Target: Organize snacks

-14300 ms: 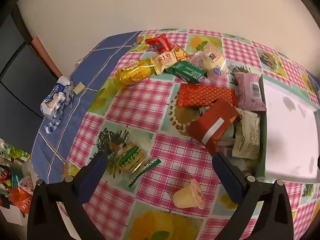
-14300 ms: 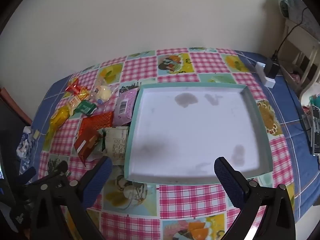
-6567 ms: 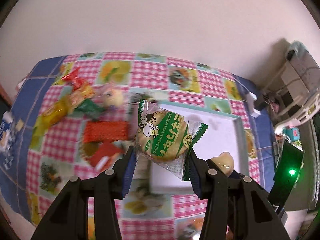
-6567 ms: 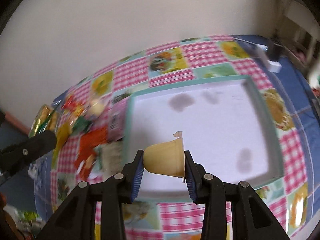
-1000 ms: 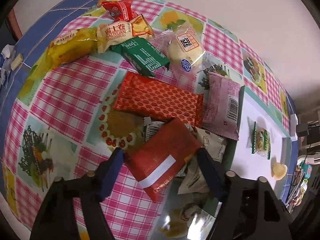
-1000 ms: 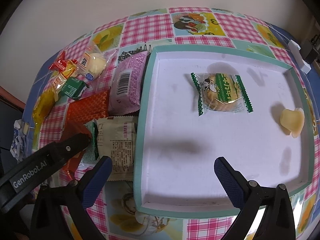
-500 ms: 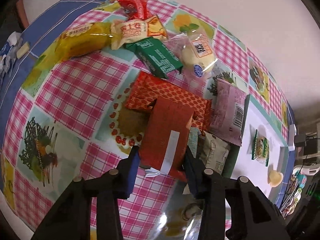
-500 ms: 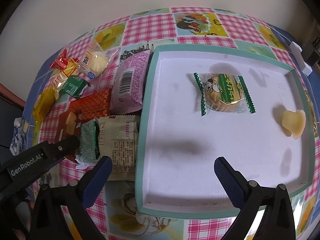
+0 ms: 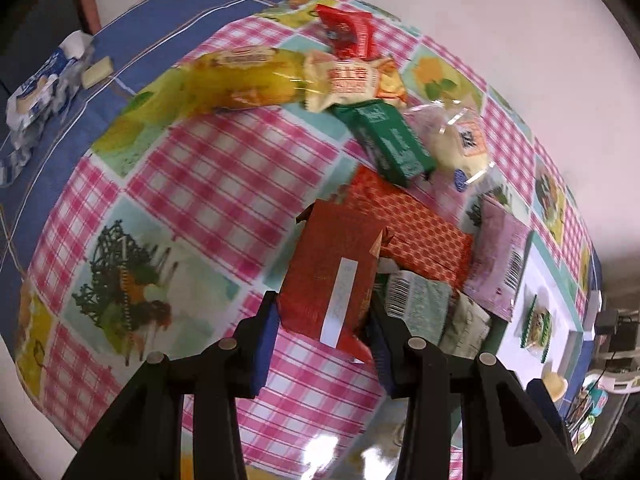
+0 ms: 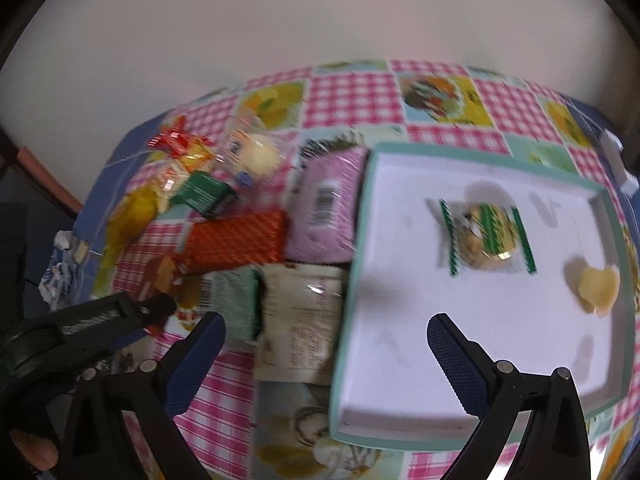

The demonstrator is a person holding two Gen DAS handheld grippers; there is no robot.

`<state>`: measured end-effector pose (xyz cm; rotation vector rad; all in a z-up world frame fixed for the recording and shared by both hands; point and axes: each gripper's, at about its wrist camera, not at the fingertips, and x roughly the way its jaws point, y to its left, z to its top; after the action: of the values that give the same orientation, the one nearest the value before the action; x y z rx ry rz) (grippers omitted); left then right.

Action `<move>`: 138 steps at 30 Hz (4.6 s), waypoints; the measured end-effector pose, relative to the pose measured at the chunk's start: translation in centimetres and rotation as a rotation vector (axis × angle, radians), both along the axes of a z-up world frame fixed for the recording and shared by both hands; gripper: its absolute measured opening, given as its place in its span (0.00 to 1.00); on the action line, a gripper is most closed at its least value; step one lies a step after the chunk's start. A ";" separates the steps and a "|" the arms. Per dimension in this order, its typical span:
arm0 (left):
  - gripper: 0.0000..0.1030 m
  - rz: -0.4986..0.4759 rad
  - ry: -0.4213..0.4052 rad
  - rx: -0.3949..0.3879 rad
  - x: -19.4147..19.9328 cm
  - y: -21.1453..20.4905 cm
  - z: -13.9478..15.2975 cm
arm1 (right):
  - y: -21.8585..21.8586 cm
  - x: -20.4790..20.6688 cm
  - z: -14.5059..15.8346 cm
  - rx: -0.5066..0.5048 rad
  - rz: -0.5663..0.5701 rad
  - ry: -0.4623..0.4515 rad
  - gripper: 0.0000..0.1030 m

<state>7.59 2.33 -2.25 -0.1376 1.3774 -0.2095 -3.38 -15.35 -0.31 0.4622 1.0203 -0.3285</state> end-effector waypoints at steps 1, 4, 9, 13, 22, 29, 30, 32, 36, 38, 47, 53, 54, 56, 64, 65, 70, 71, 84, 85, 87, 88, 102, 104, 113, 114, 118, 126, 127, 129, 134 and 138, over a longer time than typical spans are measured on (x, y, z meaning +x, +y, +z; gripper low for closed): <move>0.43 0.006 0.002 0.001 0.1 0.3 0.0 | 0.4 0.1 0.2 0.001 0.011 -0.013 0.97; 0.43 0.030 0.005 0.006 0.3 1.1 0.0 | 1.6 0.9 0.5 -0.001 0.055 -0.037 0.89; 0.43 0.083 -0.008 0.028 0.9 3.1 0.2 | 4.0 2.6 0.3 -0.021 0.133 -0.023 0.81; 0.43 0.119 0.000 0.024 1.4 4.9 0.1 | 5.3 3.9 -0.9 -0.012 0.177 0.013 0.74; 0.43 0.147 0.016 0.013 1.7 6.7 -0.4 | 6.6 5.6 -2.7 -0.010 0.188 0.052 0.66; 0.43 0.143 0.018 -0.003 2.2 5.2 -0.7 | 6.4 6.2 -2.8 0.000 0.170 0.051 0.65; 0.43 0.143 0.019 -0.003 2.4 4.9 -0.9 | 6.6 6.2 -2.8 -0.004 0.175 0.052 0.65; 0.43 0.141 0.020 -0.001 2.6 4.5 -1.0 | 7.1 6.4 -2.8 0.001 0.198 0.048 0.66; 0.43 0.139 0.025 0.000 2.8 4.2 -1.4 | 8.1 6.8 -3.0 0.009 0.223 0.053 0.66; 0.43 0.142 0.027 0.001 2.8 4.2 -1.6 | 8.3 6.9 -3.1 -0.005 0.224 0.056 0.66; 0.43 0.139 0.026 0.006 3.0 4.1 -1.9 | 7.6 7.5 -4.7 -0.007 0.197 0.089 0.62; 0.43 0.134 0.028 0.011 3.1 3.6 -2.1 | 7.8 7.5 -5.2 -0.026 0.204 0.098 0.59; 0.43 0.133 0.030 0.012 3.1 3.5 -2.2 | 7.9 7.5 -5.2 -0.032 0.208 0.100 0.59; 0.43 0.130 0.037 0.015 3.1 3.3 -2.6 | 8.5 7.6 -5.6 -0.049 0.217 0.108 0.59; 0.43 0.126 0.044 0.022 3.1 2.7 -3.3 | 10.4 7.1 -6.2 -0.150 0.256 0.122 0.59; 0.43 0.126 0.044 0.022 3.1 2.7 -3.3 | 10.5 7.2 -6.3 -0.152 0.255 0.121 0.59; 0.43 0.124 0.043 0.026 3.2 2.6 -3.5 | 10.8 6.8 -6.3 -0.168 0.254 0.114 0.59; 0.43 0.124 0.042 0.027 3.2 2.5 -3.5 | 10.8 6.7 -6.3 -0.167 0.253 0.112 0.59; 0.43 0.127 0.040 0.021 3.5 3.5 -3.4 | 9.1 6.9 -5.0 -0.079 0.219 0.100 0.50; 0.43 0.127 0.039 0.022 3.5 3.6 -3.2 | 8.9 6.8 -4.7 -0.070 0.216 0.093 0.50; 0.43 0.127 0.030 0.025 3.6 3.6 -2.8 | 8.7 6.7 -4.1 -0.062 0.212 0.077 0.50; 0.43 0.126 0.025 0.025 3.6 3.7 -2.5 | 8.5 6.6 -3.7 -0.060 0.212 0.067 0.50; 0.43 0.070 -0.102 0.014 2.7 3.0 3.4 | 2.5 3.6 1.7 -0.005 0.027 0.026 0.50; 0.43 0.046 -0.122 0.011 2.1 1.6 4.1 | 0.9 2.8 1.9 -0.022 -0.022 0.047 0.50; 0.43 -0.134 -0.186 0.008 -1.6 -5.0 6.3 | -6.9 -2.5 2.2 -0.007 -0.250 0.087 0.50; 0.43 -0.163 -0.187 0.004 -2.0 -5.9 6.4 | -7.7 -3.3 2.3 -0.005 -0.277 0.089 0.50; 0.43 -0.270 -0.173 -0.022 -4.1 -9.1 6.5 | -10.6 -6.2 2.7 0.006 -0.377 0.084 0.50; 0.43 -0.477 -0.170 -0.005 -8.8 -15.3 6.3 | -15.2 -11.5 3.5 -0.005 -0.551 0.078 0.50; 0.43 -0.494 -0.171 0.003 -9.3 -15.8 6.1 | -15.5 -12.1 3.6 -0.007 -0.567 0.080 0.50; 0.43 -0.531 -0.171 0.019 -10.5 -16.7 5.8 | -16.1 -13.0 3.6 -0.007 -0.586 0.081 0.50; 0.43 -0.591 -0.161 0.039 -12.3 -18.4 4.8 | -16.7 -14.5 3.5 -0.003 -0.608 0.089 0.50; 0.43 -0.621 -0.153 0.072 -13.2 -19.2 4.0 | -16.8 -14.8 2.8 0.012 -0.604 0.111 0.50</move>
<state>-5.65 -16.86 1.73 0.3666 1.2395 -0.6724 -18.21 -32.14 2.47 0.7682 0.9735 -0.8947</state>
